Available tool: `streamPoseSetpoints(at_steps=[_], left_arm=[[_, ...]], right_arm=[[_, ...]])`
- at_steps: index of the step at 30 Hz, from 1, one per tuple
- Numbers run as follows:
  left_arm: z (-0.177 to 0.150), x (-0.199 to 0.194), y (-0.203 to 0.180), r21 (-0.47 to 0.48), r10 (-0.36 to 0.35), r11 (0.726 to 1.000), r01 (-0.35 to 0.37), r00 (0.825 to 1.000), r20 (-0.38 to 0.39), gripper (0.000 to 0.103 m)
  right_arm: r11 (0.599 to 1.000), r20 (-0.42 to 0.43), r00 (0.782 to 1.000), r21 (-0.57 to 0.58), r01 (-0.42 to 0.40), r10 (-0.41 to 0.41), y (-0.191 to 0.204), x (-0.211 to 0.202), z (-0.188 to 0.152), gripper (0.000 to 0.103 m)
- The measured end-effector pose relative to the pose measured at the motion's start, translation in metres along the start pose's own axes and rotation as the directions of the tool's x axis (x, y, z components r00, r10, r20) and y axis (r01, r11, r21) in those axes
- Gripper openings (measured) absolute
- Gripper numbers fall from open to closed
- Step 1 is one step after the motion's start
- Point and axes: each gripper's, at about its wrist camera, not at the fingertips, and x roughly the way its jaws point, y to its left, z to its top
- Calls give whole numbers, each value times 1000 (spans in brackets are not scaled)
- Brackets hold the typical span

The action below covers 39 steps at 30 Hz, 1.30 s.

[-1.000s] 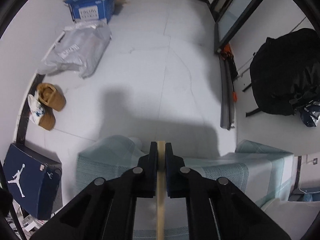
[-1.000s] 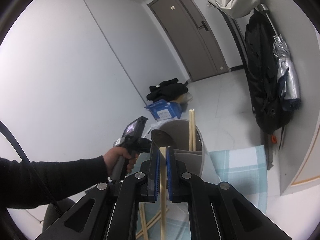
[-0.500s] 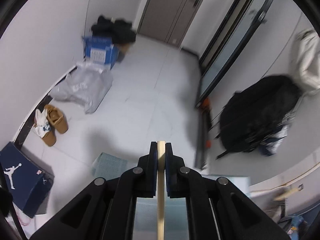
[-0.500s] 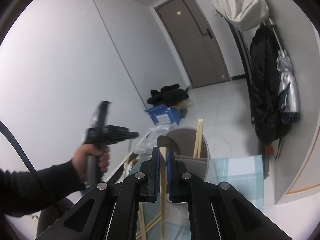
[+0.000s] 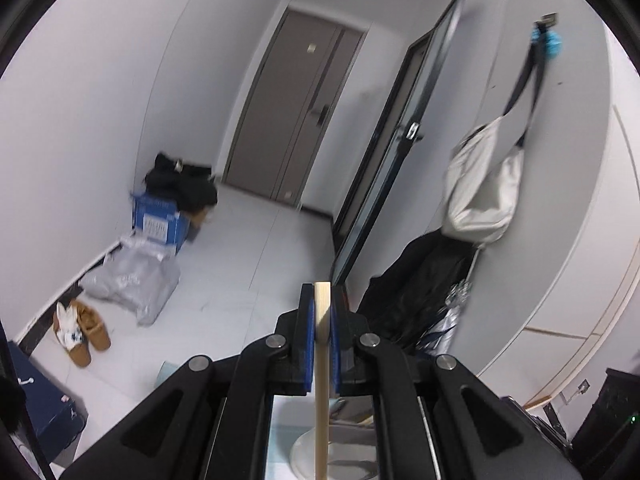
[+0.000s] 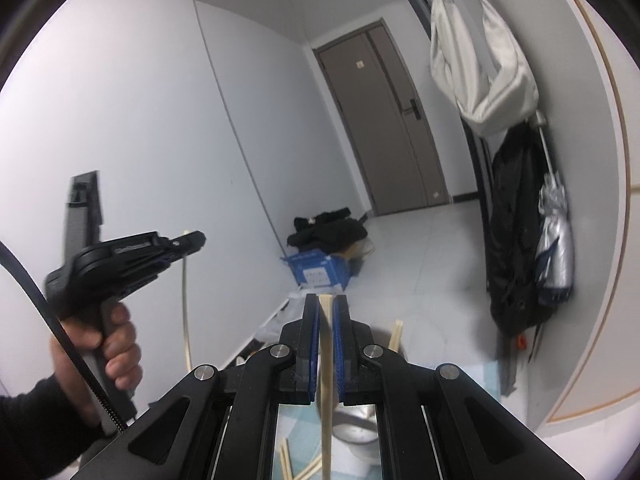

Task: Organize utensils
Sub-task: 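Carry the chopsticks in both tools up to the white holder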

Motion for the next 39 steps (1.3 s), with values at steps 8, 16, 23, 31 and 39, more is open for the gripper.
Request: streamPoseSetpoints(at_steps=[8, 16, 23, 31, 39], left_arm=[[1, -7, -19, -18, -7, 1000, 10, 991, 132, 3], [6, 10, -12, -64, 50, 997, -36, 972, 229, 3], [-9, 28, -10, -54, 54, 998, -41, 964, 262, 3], [-22, 56, -15, -50, 53, 998, -43, 973, 225, 3], [-30, 76, -22, 17, 81, 996, -89, 962, 259, 3]], right_arm=[[1000, 70, 997, -4, 18, -18, -2, -3, 31, 6], [998, 148, 989, -55, 8, 0, -2, 9, 53, 6], [999, 191, 981, -31, 25, -19, -16, 32, 59, 6], [999, 206, 977, 1, 48, -47, -38, 57, 58, 6], [999, 207, 977, 25, 38, -43, -54, 72, 51, 6]])
